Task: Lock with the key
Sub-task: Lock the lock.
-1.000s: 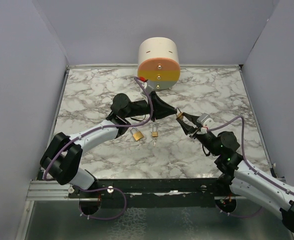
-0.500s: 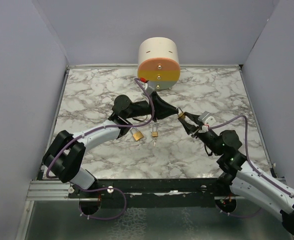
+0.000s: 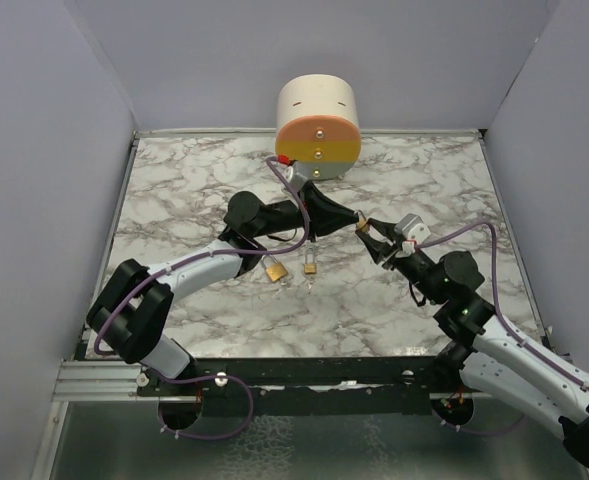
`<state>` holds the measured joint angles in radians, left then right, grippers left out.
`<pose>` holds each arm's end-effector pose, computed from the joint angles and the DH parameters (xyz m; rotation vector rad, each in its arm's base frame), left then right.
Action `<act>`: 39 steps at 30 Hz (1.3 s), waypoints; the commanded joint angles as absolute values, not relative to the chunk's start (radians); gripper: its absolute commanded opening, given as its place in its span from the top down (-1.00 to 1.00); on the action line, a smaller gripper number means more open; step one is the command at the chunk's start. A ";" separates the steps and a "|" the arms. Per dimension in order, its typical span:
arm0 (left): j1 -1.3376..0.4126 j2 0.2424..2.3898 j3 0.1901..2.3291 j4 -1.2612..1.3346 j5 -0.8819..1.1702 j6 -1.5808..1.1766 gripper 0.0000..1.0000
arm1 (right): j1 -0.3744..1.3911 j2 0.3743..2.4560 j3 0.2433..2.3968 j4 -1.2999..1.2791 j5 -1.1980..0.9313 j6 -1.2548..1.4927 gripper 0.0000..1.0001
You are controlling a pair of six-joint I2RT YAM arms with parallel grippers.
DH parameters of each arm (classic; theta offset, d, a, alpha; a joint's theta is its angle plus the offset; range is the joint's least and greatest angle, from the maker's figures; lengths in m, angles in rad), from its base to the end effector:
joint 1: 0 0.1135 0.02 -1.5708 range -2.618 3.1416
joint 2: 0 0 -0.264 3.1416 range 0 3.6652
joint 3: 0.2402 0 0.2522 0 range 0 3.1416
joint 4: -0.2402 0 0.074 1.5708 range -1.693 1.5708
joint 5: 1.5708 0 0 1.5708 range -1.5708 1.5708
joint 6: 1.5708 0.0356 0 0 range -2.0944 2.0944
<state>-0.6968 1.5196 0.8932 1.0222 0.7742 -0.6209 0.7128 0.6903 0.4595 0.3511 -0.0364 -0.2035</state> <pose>0.2385 -0.2321 0.3205 0.8131 1.2215 -1.5539 0.1334 0.1170 0.2971 -0.6751 1.3010 0.4423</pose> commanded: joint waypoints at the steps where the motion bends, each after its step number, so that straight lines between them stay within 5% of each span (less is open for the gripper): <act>1: -0.766 1.599 0.821 0.781 0.864 -0.598 1.00 | 0.726 0.661 0.622 0.712 -0.138 -0.168 0.98; 20: -0.772 1.579 0.850 0.738 0.773 -0.538 1.00 | 0.725 0.649 0.574 0.555 -0.104 -0.132 0.97; 24: -0.769 1.560 0.891 0.729 0.720 -0.511 1.00 | 0.725 0.635 0.525 0.472 -0.047 -0.096 0.39; 27: -0.761 1.562 0.929 0.724 0.695 -0.498 1.00 | 0.725 0.612 0.487 0.430 -0.003 -0.071 0.16; 39: -0.723 1.594 1.031 0.712 0.713 -0.488 1.00 | 0.725 0.527 0.390 0.272 0.226 0.036 -0.08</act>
<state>-0.7403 1.6047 0.9844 0.6956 0.6907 -0.5018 0.7208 0.5598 0.4236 0.3241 0.0719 -0.0353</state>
